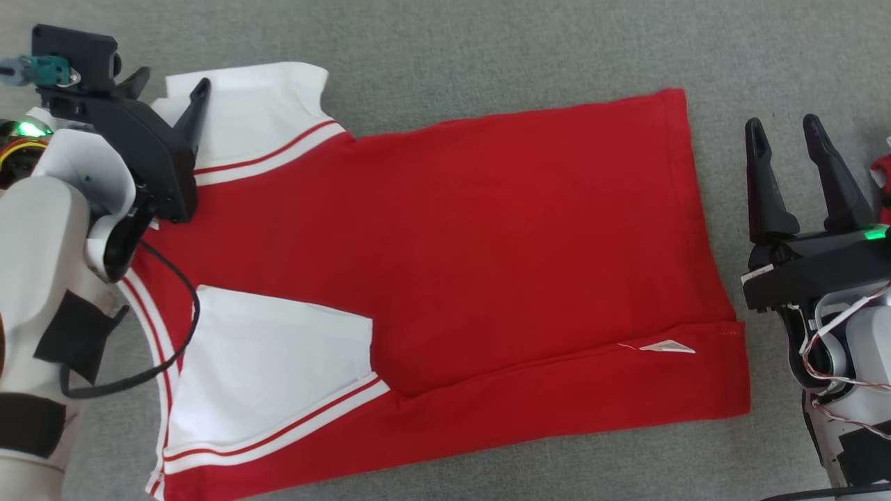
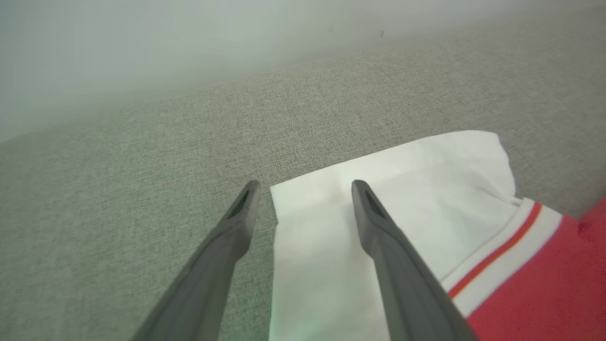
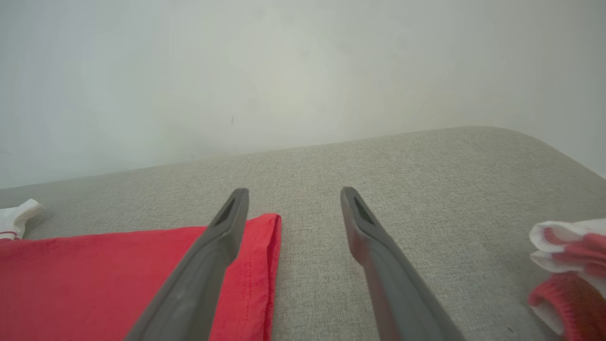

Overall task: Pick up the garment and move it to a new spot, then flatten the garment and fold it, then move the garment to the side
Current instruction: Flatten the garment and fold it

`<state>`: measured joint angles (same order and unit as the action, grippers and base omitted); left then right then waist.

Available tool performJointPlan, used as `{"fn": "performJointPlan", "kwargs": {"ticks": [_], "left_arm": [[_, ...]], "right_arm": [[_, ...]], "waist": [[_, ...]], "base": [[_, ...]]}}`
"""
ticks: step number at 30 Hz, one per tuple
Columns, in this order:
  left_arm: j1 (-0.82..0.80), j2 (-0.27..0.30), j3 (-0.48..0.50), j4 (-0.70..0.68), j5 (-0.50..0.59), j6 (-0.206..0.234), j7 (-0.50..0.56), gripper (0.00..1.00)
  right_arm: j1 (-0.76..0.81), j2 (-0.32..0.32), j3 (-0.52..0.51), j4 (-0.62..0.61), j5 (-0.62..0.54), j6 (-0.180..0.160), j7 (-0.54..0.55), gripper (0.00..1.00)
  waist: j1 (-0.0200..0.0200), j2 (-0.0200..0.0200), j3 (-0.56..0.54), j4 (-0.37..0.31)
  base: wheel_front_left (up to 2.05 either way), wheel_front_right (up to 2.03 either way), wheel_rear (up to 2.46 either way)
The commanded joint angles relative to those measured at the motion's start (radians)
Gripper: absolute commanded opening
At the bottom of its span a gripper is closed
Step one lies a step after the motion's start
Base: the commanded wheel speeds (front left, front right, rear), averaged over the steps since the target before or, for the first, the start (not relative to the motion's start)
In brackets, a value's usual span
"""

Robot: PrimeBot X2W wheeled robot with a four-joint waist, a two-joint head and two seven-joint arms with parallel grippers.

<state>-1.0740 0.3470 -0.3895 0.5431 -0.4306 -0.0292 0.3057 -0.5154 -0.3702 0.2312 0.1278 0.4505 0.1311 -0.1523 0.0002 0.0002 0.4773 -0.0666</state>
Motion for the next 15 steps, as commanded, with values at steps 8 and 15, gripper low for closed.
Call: {"fn": "performJointPlan", "kwargs": {"ticks": [8, 15], "left_arm": [[-0.066, 0.006, -0.006, 0.134, -0.015, -0.024, 0.024, 1.0], [-0.099, -0.009, 0.009, 0.201, -0.049, -0.028, 0.022, 0.92]], "right_arm": [[-0.035, -0.028, 0.029, 0.033, 0.026, -0.001, -0.026, 1.0], [-0.05, -0.033, 0.05, 0.047, 0.037, -0.001, -0.033, 1.0]], "waist": [[-0.0002, -0.0002, 0.042, -0.024], [-0.0002, -0.0002, 0.048, -0.026]], "base": [[0.0, 0.0, 0.0], [0.0, 0.0, 0.0]]}}
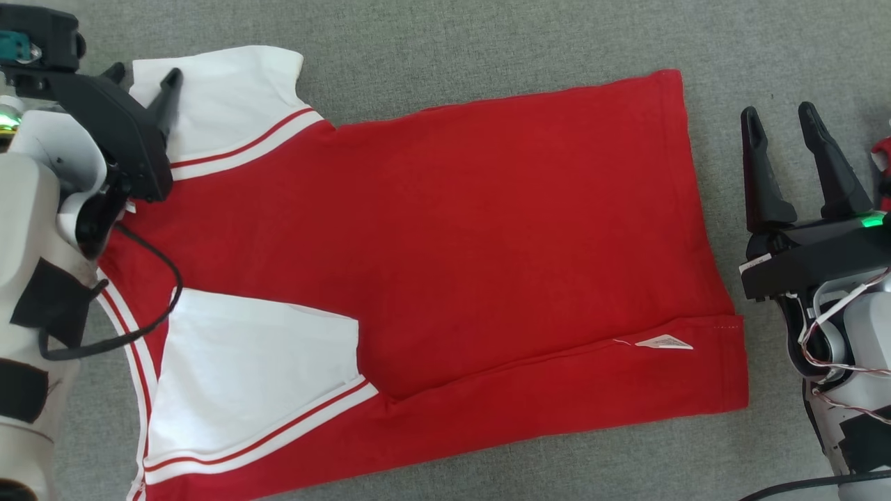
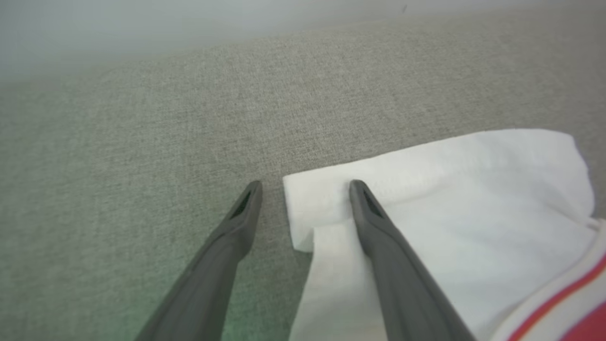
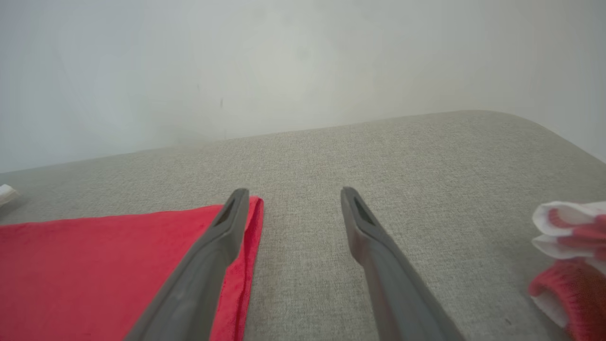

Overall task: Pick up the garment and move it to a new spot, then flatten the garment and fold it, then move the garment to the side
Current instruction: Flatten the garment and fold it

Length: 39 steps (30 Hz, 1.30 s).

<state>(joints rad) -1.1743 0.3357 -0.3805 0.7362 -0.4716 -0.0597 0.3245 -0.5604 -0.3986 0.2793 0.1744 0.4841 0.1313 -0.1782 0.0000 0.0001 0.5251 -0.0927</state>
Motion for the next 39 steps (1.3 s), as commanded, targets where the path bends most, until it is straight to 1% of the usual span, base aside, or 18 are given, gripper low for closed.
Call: {"fn": "performJointPlan", "kwargs": {"ticks": [1, 2, 3, 4, 6, 9, 12, 14, 19, 26, 27, 28, 29, 34, 35, 39], "left_arm": [[-0.002, 0.0, -0.002, 0.015, -0.01, -0.002, 0.006, 0.59], [-0.007, -0.002, -0.004, 0.022, -0.014, -0.008, 0.009, 0.4], [-0.011, -0.006, -0.003, 0.026, -0.024, -0.011, 0.01, 0.09], [-0.015, -0.008, -0.004, 0.03, -0.022, -0.018, 0.011, 0.0], [-0.023, -0.01, -0.012, 0.034, -0.025, -0.025, 0.015, 0.0], [-0.04, -0.011, -0.018, 0.031, -0.019, -0.03, -0.009, 0.0], [-0.06, -0.014, -0.025, 0.023, -0.006, -0.025, -0.032, 0.0], [-0.074, -0.023, -0.033, 0.017, 0.002, -0.021, -0.047, 0.0], [-0.1, -0.05, -0.059, 0.005, 0.008, -0.031, -0.07, 0.0], [-0.118, -0.075, -0.082, -0.011, 0.012, -0.036, -0.1, 0.0], [-0.116, -0.078, -0.082, -0.016, 0.005, -0.039, -0.103, 0.0], [-0.111, -0.083, -0.08, -0.021, -0.005, -0.043, -0.108, 0.0], [-0.106, -0.083, -0.077, -0.028, -0.013, -0.044, -0.113, 0.0], [-0.069, -0.072, -0.065, -0.088, -0.048, -0.052, -0.135, 0.0], [-0.069, -0.072, -0.065, -0.088, -0.048, -0.052, -0.135, 0.0], [-0.014, -0.053, -0.049, -0.185, -0.081, -0.056, -0.152, 0.0]], "right_arm": [[-0.006, -0.005, 0.004, 0.003, 0.005, -0.001, -0.007, 1.0], [-0.009, -0.007, 0.007, 0.005, 0.007, -0.001, -0.008, 1.0], [-0.012, -0.008, 0.009, 0.007, 0.007, -0.001, -0.008, 1.0], [-0.016, -0.009, 0.01, 0.009, 0.008, -0.001, -0.008, 1.0], [-0.024, -0.015, 0.009, 0.013, 0.013, -0.001, -0.004, 1.0], [-0.044, -0.022, 0.011, 0.02, 0.023, -0.001, 0.009, 1.0], [-0.081, -0.041, 0.036, 0.04, 0.04, -0.001, 0.034, 1.0], [-0.111, -0.057, 0.068, 0.066, 0.052, -0.001, 0.056, 1.0], [-0.193, -0.09, 0.179, 0.154, 0.093, -0.001, 0.105, 1.0], [-0.285, -0.105, 0.307, 0.299, 0.161, -0.001, 0.131, 1.0], [-0.291, -0.105, 0.32, 0.31, 0.17, -0.001, 0.125, 0.45], [-0.298, -0.108, 0.329, 0.32, 0.179, -0.001, 0.113, 0.21], [-0.304, -0.112, 0.337, 0.325, 0.187, -0.001, 0.103, 0.0], [-0.303, -0.141, 0.37, 0.313, 0.214, -0.001, 0.028, 0.0], [-0.303, -0.141, 0.37, 0.313, 0.214, -0.001, 0.028, 0.0], [-0.271, -0.171, 0.401, 0.264, 0.202, -0.001, -0.018, 0.0]], "waist": [[0.0, -0.0001, 0.001, -0.001], [0.0, -0.0001, 0.002, -0.001], [0.0, -0.0001, 0.002, -0.002], [0.0, -0.0001, 0.002, -0.002], [0.0, -0.0001, 0.003, -0.002], [0.0, -0.0001, 0.005, 0.0], [0.0, -0.0001, 0.007, 0.009], [0.0, -0.0001, 0.01, 0.021], [0.0, -0.0001, 0.022, 0.054], [0.0, -0.0001, 0.03, 0.087], [0.0, -0.0001, 0.029, 0.089], [0.0, -0.0001, 0.028, 0.091], [0.0, -0.0001, 0.025, 0.092], [0.0, -0.0001, -0.003, 0.097], [0.0, -0.0001, -0.003, 0.097], [0.0, -0.0001, -0.035, 0.098]], "base": [[0.0, 0.0, 0.0], [0.0, 0.0, 0.0], [0.0, 0.0, 0.0], [0.0, 0.0, 0.0], [0.0, 0.0, 0.0], [0.0, 0.0, 0.0], [0.0, 0.0, 0.0], [0.0, 0.0, 0.0], [0.0, 0.0, 0.0], [0.0, 0.0, 0.0], [0.0, 0.0, 0.0], [0.0, 0.0, 0.0], [0.0, 0.0, 0.0], [0.0, 0.0, 0.0], [0.0, 0.0, 0.0], [0.0, 0.0, 0.0]]}}
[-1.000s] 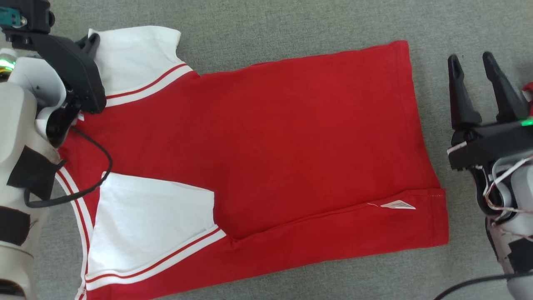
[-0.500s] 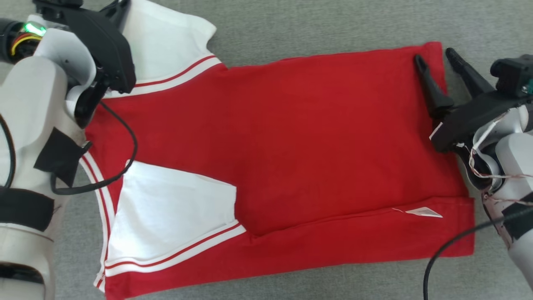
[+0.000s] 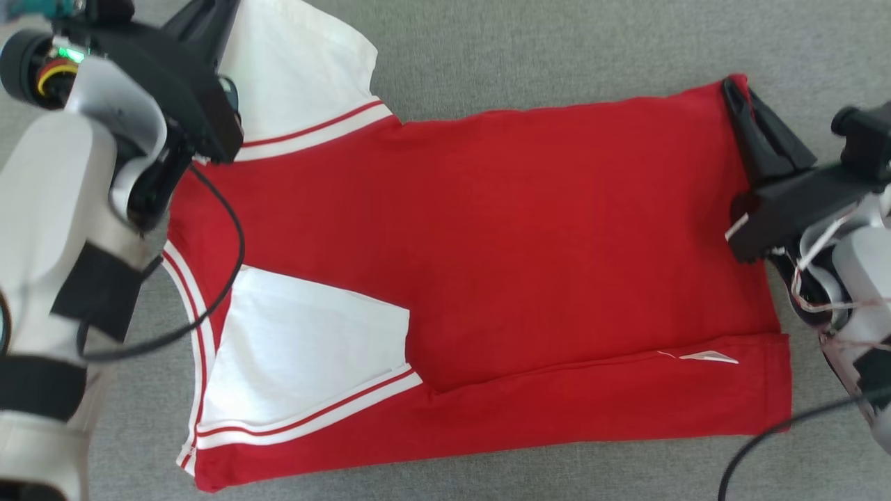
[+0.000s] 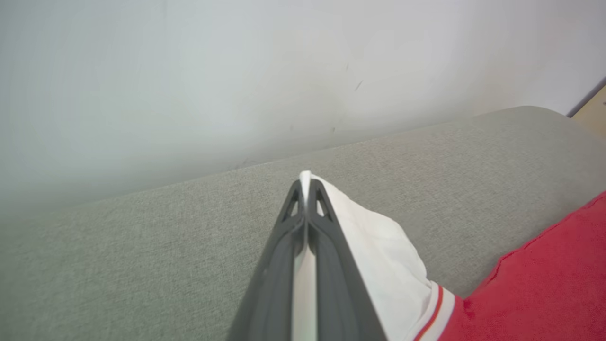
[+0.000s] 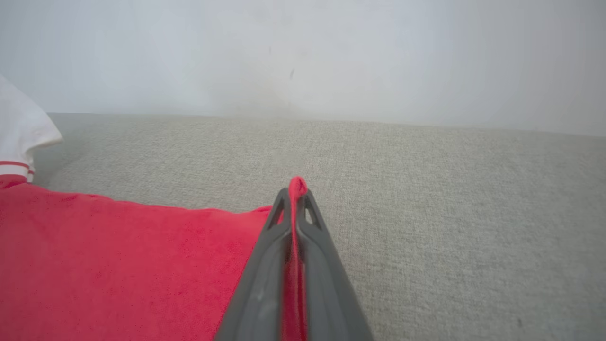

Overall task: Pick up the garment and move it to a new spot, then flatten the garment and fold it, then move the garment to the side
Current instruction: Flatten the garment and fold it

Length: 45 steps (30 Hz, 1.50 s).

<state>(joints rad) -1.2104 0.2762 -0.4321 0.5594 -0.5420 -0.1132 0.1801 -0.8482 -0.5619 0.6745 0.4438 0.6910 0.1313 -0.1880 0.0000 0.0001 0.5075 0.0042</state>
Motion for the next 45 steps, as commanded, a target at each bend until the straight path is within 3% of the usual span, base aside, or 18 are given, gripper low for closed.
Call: {"fn": "performJointPlan", "kwargs": {"ticks": [1, 12, 15, 20, 24, 31, 45], "left_arm": [[0.038, 0.017, 0.007, -0.041, -0.01, 0.002, -0.011, 0.0], [0.384, 0.104, 0.077, -0.515, -0.09, 0.092, -0.012, 0.0], [0.527, 0.134, 0.109, -0.682, -0.123, 0.133, -0.016, 0.0], [0.695, 0.155, 0.136, -0.834, -0.158, 0.171, -0.024, 0.0], [0.821, 0.155, 0.166, -0.934, -0.196, 0.198, -0.051, 0.0], [1.036, 0.141, 0.183, -1.031, -0.228, 0.235, -0.098, 0.0], [1.225, 0.088, 0.152, -0.971, -0.312, 0.222, -0.149, 0.0]], "right_arm": [[0.026, -0.017, 0.009, -0.024, -0.009, -0.001, -0.016, 0.0], [0.21, -0.135, 0.015, -0.253, -0.1, -0.001, -0.062, 0.0], [0.267, -0.184, 0.013, -0.317, -0.142, -0.001, -0.07, 0.0], [0.322, -0.207, -0.01, -0.346, -0.211, -0.001, -0.078, 0.0], [0.364, -0.183, -0.049, -0.352, -0.246, -0.001, -0.079, 0.0], [0.46, -0.148, -0.12, -0.386, -0.235, -0.001, -0.078, 0.0], [0.66, -0.099, -0.202, -0.419, -0.107, -0.001, -0.078, 0.0]], "waist": [[0.0, -0.0001, -0.025, 0.001], [0.0, -0.0001, -0.081, 0.018], [0.0, -0.0001, -0.092, 0.021], [0.0, -0.0001, -0.109, 0.022], [0.0, -0.0001, -0.122, 0.023], [0.0, -0.0001, -0.141, 0.031], [0.0, -0.0001, -0.157, 0.037]], "base": [[0.0, 0.0, 0.0], [0.0, 0.0, 0.0], [0.0, 0.0, 0.0], [0.0, 0.0, 0.0], [0.0, 0.0, 0.0], [0.0, 0.0, 0.0], [0.0, 0.0, 0.0]]}}
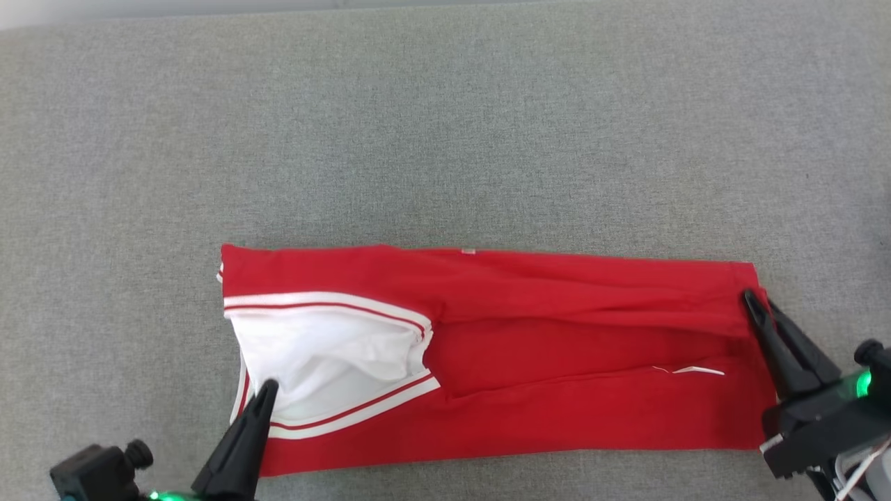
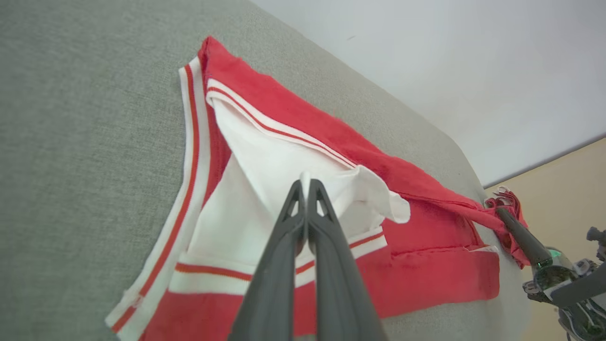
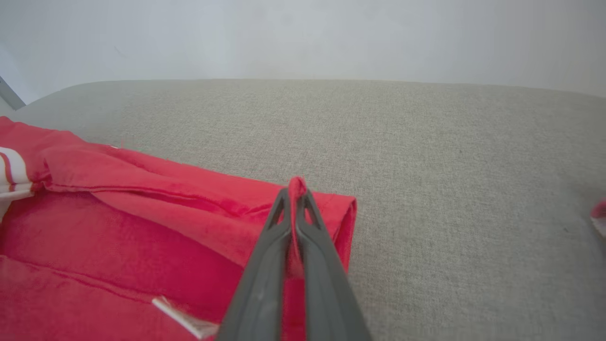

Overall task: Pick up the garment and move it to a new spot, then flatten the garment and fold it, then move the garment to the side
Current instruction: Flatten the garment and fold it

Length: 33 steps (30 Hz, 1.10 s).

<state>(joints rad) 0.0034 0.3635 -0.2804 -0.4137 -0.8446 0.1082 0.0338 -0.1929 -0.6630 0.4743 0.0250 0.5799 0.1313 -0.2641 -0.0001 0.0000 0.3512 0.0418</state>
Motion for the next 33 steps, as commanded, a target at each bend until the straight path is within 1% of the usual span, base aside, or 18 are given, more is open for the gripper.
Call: {"fn": "performJointPlan", "kwargs": {"ticks": [1, 4, 7, 8, 9, 10, 11, 12, 13, 14, 18, 20, 25, 27, 29, 33], "left_arm": [[0.02, 0.001, 0.0, 0.009, -0.013, 0.0, -0.005, 0.0], [0.038, -0.005, -0.002, 0.021, -0.023, -0.004, -0.008, 0.0], [0.047, -0.006, -0.005, 0.045, -0.031, -0.004, -0.002, 0.0], [0.047, -0.008, -0.008, 0.054, -0.034, -0.002, 0.001, 0.0], [0.044, -0.009, -0.011, 0.064, -0.034, -0.002, 0.004, 0.0], [0.041, -0.013, -0.011, 0.074, -0.036, 0.0, 0.001, 0.0], [0.037, -0.017, -0.01, 0.082, -0.037, 0.003, -0.003, 0.31], [0.034, -0.02, -0.005, 0.092, -0.036, 0.008, -0.008, 0.49], [0.033, -0.018, -0.003, 0.102, -0.03, 0.013, -0.01, 0.85], [0.032, -0.017, 0.0, 0.11, -0.02, 0.019, -0.014, 1.0], [0.022, -0.026, 0.02, 0.118, 0.011, 0.043, -0.058, 1.0], [0.015, -0.032, 0.028, 0.115, 0.03, 0.056, -0.081, 1.0], [-0.033, -0.032, 0.051, 0.098, 0.144, 0.128, -0.152, 1.0], [-0.066, -0.031, 0.047, 0.096, 0.201, 0.159, -0.171, 1.0], [-0.112, -0.042, 0.044, 0.098, 0.246, 0.186, -0.195, 1.0], [-0.201, -0.059, 0.02, 0.129, 0.322, 0.209, -0.232, 1.0]], "right_arm": [[0.017, 0.004, -0.005, 0.0, 0.007, -0.001, -0.002, 0.0], [0.041, 0.012, -0.014, 0.0, 0.019, -0.001, -0.002, 0.0], [0.053, 0.021, 0.001, 0.018, 0.043, -0.001, 0.006, 0.0], [0.054, 0.024, 0.005, 0.028, 0.057, -0.001, 0.015, 0.35], [0.053, 0.028, 0.006, 0.038, 0.068, -0.001, 0.022, 1.0], [0.053, 0.036, 0.002, 0.046, 0.078, -0.001, 0.023, 1.0], [0.054, 0.045, -0.002, 0.049, 0.088, -0.001, 0.026, 1.0], [0.059, 0.052, -0.007, 0.05, 0.099, -0.001, 0.029, 1.0], [0.063, 0.059, -0.014, 0.05, 0.111, -0.001, 0.029, 1.0], [0.068, 0.067, -0.024, 0.046, 0.123, -0.001, 0.028, 1.0], [0.091, 0.101, -0.097, 0.02, 0.14, -0.001, 0.017, 1.0], [0.103, 0.126, -0.157, 0.004, 0.121, -0.001, 0.015, 1.0], [0.117, 0.221, -0.312, -0.035, 0.042, -0.001, 0.016, 1.0], [0.116, 0.256, -0.347, -0.06, 0.001, -0.001, 0.033, 1.0], [0.11, 0.285, -0.374, -0.078, -0.036, -0.001, 0.051, 1.0], [0.086, 0.32, -0.382, -0.1, -0.095, -0.001, 0.08, 1.0]], "waist": [[0.0001, 0.0, -0.001, -0.001], [0.0001, 0.0, -0.003, -0.005], [0.0001, 0.0, -0.004, -0.006], [0.0001, 0.0, -0.005, -0.006], [0.0001, 0.0, -0.006, -0.005], [0.0001, 0.0, -0.007, -0.004], [0.0001, 0.0, -0.009, -0.003], [0.0001, 0.0, -0.011, -0.001], [0.0001, 0.0, -0.013, 0.0], [0.0001, 0.0, -0.015, 0.001], [0.0001, 0.0, -0.028, 0.002], [0.0001, 0.0, -0.038, 0.001], [0.0001, 0.0, -0.064, -0.003], [0.0001, 0.0, -0.076, -0.003], [0.0001, 0.0, -0.087, -0.001], [0.0001, 0.0, -0.109, -0.005]], "base": [[0.0, 0.0, 0.0], [0.0, 0.0, 0.0], [0.0, 0.0, 0.0], [0.0, 0.0, 0.0], [0.0, 0.0, 0.0], [0.0, 0.0, 0.0], [0.0, 0.0, 0.0], [0.0, 0.0, 0.0], [0.0, 0.0, 0.0], [0.0, 0.0, 0.0], [0.0, 0.0, 0.0], [0.0, 0.0, 0.0], [0.0, 0.0, 0.0], [0.0, 0.0, 0.0], [0.0, 0.0, 0.0], [0.0, 0.0, 0.0]]}}
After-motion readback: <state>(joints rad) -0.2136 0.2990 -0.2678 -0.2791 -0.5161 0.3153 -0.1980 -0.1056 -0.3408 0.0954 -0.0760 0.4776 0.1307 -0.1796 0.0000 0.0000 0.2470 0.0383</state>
